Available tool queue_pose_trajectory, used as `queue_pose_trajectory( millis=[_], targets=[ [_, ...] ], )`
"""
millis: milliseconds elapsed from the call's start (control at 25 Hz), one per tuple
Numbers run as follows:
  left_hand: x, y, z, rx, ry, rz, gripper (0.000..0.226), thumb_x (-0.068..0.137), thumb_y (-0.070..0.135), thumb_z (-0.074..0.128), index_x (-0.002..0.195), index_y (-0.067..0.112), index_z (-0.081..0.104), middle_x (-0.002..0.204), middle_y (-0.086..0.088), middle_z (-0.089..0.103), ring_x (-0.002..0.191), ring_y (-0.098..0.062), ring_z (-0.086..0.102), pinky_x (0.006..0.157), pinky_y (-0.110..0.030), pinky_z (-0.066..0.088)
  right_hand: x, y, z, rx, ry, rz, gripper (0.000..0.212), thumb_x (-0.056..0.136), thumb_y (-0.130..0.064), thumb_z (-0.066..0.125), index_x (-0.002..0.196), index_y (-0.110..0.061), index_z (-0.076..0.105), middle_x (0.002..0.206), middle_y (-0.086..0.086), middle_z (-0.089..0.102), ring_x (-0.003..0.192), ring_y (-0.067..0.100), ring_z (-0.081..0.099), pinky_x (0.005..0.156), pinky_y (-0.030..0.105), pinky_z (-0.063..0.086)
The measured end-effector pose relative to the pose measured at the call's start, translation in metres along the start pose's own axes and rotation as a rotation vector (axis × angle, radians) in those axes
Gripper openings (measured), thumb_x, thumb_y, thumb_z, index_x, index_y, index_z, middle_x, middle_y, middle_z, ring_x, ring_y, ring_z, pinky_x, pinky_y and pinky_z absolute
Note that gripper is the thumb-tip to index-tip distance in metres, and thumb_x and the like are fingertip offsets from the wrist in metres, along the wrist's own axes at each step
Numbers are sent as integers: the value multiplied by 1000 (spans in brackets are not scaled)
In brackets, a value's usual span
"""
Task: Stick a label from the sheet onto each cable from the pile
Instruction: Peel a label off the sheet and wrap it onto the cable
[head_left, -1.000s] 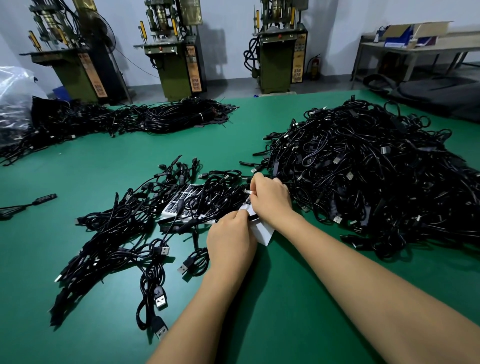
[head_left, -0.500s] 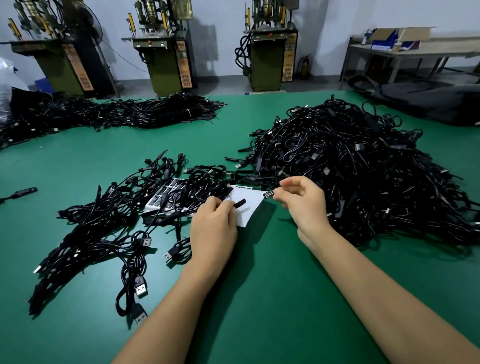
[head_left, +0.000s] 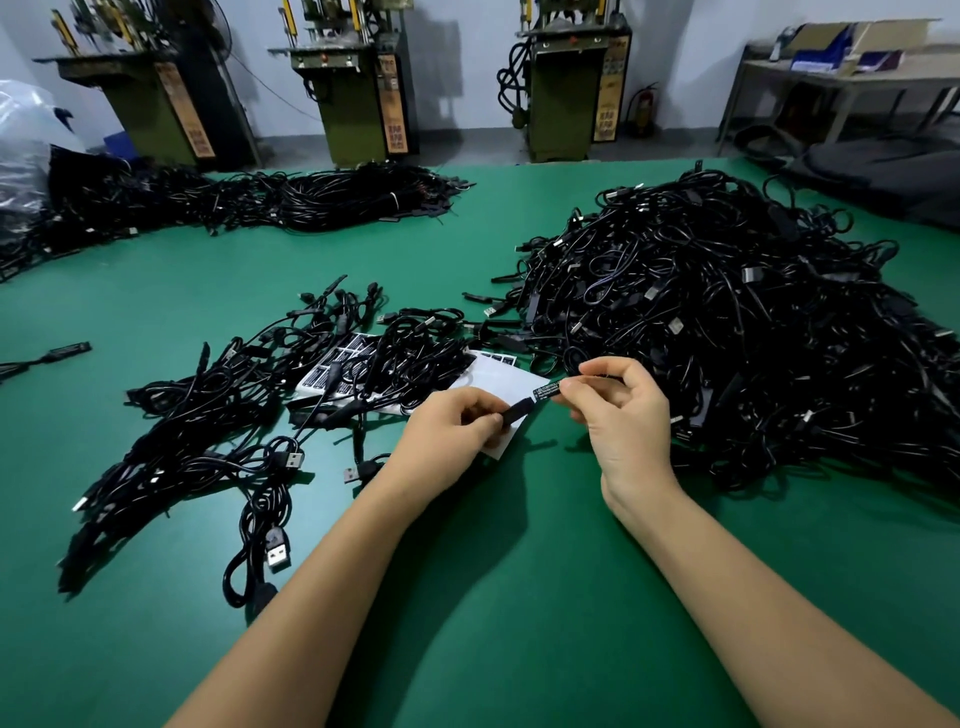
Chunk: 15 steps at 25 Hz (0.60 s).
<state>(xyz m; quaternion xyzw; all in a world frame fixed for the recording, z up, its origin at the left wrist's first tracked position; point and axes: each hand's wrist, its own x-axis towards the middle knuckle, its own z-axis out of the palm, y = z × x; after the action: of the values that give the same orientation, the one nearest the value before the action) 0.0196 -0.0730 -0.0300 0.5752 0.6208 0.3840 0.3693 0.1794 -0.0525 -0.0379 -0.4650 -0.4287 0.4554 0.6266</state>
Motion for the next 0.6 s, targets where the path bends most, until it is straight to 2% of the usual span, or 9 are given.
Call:
queue_pose_trajectory(
  millis=[80, 160, 320, 480, 600],
  targets=[
    [1, -1, -1, -14, -44, 9, 20, 94, 5, 56, 84, 20, 63, 65, 9, 69, 57, -4, 63, 57, -18, 47, -3, 3, 7, 13, 2, -24, 21, 80, -1, 71, 79, -20, 62, 69, -6, 67, 71, 6, 64, 62, 13, 47],
    [2, -3, -2, -29, -63, 23, 16, 94, 3, 55, 85, 15, 59, 66, 5, 69, 56, -7, 61, 53, -19, 46, -5, 6, 13, -2, -29, -50, 22, 79, -1, 71, 78, -21, 62, 69, -8, 66, 69, 3, 63, 63, 12, 46],
    [3, -2, -4, -112, -120, 9, 16, 91, -4, 58, 84, 11, 59, 73, -7, 69, 62, -12, 63, 57, -19, 51, -7, 11, 16, -51, -90, -63, 22, 78, -1, 72, 81, -20, 61, 72, -3, 68, 70, 8, 64, 64, 14, 48],
    [0, -3, -4, -191, -112, -12, 21, 85, -9, 63, 83, 11, 61, 77, -11, 69, 66, -17, 65, 65, -24, 56, -8, 15, 17, -127, -61, -70, 20, 77, -3, 73, 83, -18, 62, 78, -3, 67, 70, 3, 62, 64, 11, 45],
    [-1, -2, -3, -246, -90, -31, 21, 83, -12, 64, 83, 9, 60, 74, -10, 69, 63, -15, 67, 63, -22, 57, -8, 15, 19, -132, -52, -57, 18, 77, -3, 72, 84, -16, 62, 80, -2, 67, 70, 3, 62, 64, 12, 46]
  ],
)
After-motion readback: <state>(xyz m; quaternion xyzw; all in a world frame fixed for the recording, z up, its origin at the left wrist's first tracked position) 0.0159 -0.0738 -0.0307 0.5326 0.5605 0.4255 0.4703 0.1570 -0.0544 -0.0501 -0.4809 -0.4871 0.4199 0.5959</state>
